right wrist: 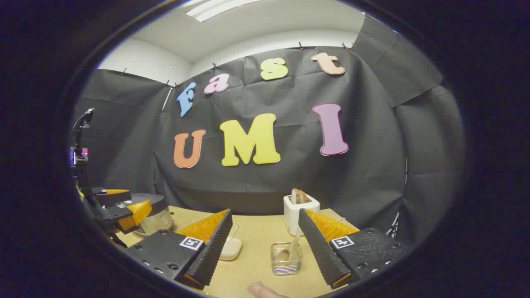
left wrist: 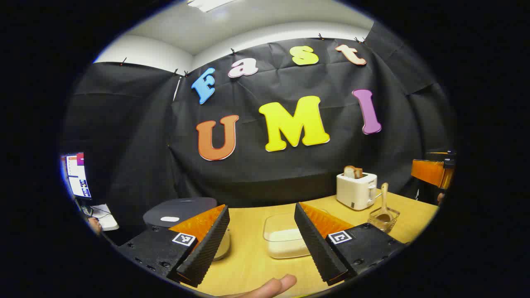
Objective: Close the left gripper, press the button to open the rice cooker; take a wooden spoon from the chopstick holder with the right hand, scoop a spoonful of rice and pour it into the rice cooker, then put the wooden spoon back into the chopstick holder.
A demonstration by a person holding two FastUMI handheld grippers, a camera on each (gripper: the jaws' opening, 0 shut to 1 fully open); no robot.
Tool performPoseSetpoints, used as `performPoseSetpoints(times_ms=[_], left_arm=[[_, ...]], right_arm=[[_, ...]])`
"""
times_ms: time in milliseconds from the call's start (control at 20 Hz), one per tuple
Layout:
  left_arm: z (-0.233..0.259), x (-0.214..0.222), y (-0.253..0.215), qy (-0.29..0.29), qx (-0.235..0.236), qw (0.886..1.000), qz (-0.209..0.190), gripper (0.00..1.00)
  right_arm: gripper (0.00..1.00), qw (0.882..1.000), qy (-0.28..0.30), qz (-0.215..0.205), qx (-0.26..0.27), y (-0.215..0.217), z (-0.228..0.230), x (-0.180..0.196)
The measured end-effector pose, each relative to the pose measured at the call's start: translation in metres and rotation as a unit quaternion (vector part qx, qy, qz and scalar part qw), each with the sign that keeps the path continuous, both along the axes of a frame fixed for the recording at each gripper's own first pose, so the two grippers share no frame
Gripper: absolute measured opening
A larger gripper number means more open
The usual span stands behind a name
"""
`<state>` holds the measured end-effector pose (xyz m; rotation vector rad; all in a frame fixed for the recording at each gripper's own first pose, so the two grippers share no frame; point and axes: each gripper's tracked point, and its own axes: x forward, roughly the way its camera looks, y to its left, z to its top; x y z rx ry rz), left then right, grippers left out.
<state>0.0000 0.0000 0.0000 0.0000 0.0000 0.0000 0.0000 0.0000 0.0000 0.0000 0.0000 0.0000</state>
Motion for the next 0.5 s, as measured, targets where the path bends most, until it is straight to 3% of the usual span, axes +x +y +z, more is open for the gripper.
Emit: performPoseSetpoints(times_ms=[50,200,400,450,500], left_arm=[[-0.005,0.007,0.021,0.004,-0.007,1.0,0.012,1.0],[-0.007,0.021,0.061,0.003,-0.034,0.999,0.031,1.0],[-0.016,0.029,0.086,0.009,-0.051,0.998,0.029,1.0],[-0.017,0.029,0.092,0.01,-0.052,0.998,0.031,0.95],[-0.019,0.029,0.097,0.011,-0.053,0.998,0.031,1.0]], right_arm=[[0.95,1.0,0.005,0.009,0.007,0.012,-0.007,0.006],[0.93,0.999,0.019,0.031,0.016,0.043,-0.017,0.031],[0.95,0.999,0.035,0.023,0.009,0.062,-0.023,0.048],[0.96,0.999,0.038,0.017,0.006,0.064,-0.023,0.048],[0.92,0.999,0.038,0.011,0.003,0.067,-0.024,0.049]])
